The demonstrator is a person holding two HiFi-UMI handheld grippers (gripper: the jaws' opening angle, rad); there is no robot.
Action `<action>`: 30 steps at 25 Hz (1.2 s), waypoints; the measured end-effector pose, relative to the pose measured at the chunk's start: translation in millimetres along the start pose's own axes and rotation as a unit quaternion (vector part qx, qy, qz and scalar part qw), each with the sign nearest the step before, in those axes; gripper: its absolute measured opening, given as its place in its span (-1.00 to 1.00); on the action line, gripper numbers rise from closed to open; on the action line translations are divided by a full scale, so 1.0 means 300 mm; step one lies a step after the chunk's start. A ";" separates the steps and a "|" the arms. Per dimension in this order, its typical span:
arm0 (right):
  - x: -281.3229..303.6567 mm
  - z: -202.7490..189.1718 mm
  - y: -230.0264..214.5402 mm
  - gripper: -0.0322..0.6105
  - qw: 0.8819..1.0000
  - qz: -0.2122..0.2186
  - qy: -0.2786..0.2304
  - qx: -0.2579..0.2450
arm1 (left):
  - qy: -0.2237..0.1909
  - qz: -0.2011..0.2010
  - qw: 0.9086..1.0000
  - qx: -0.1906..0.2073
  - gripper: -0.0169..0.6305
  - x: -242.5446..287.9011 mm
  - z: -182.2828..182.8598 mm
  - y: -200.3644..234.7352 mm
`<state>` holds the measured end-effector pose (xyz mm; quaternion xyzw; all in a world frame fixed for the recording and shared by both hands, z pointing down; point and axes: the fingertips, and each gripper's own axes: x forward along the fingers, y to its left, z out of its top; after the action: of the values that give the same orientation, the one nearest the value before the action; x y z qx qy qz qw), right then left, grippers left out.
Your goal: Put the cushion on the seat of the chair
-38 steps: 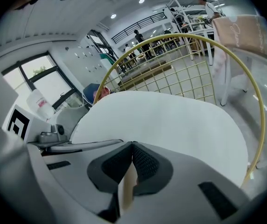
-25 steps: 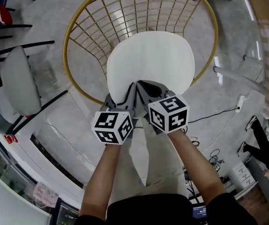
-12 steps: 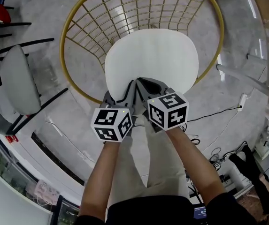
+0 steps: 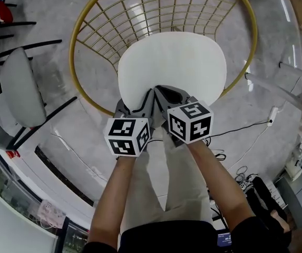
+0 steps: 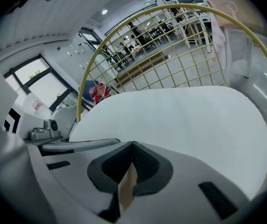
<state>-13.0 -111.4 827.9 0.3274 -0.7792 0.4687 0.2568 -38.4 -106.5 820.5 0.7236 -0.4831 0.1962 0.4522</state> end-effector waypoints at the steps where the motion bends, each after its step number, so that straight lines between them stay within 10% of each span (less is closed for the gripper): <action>1: 0.005 -0.004 -0.001 -0.84 1.000 -0.001 0.002 0.000 | 0.004 0.002 1.000 0.003 -0.60 0.001 -0.006 0.005; 30: 0.102 -0.090 -0.047 -0.84 0.998 -0.033 0.042 -0.034 | 0.055 0.022 0.998 -0.011 -0.38 0.004 -0.126 0.063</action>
<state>-19.7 -100.2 869.1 0.3239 -0.7721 0.4466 0.3154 -48.5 -77.7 849.5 0.6956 -0.4755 0.2402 0.4820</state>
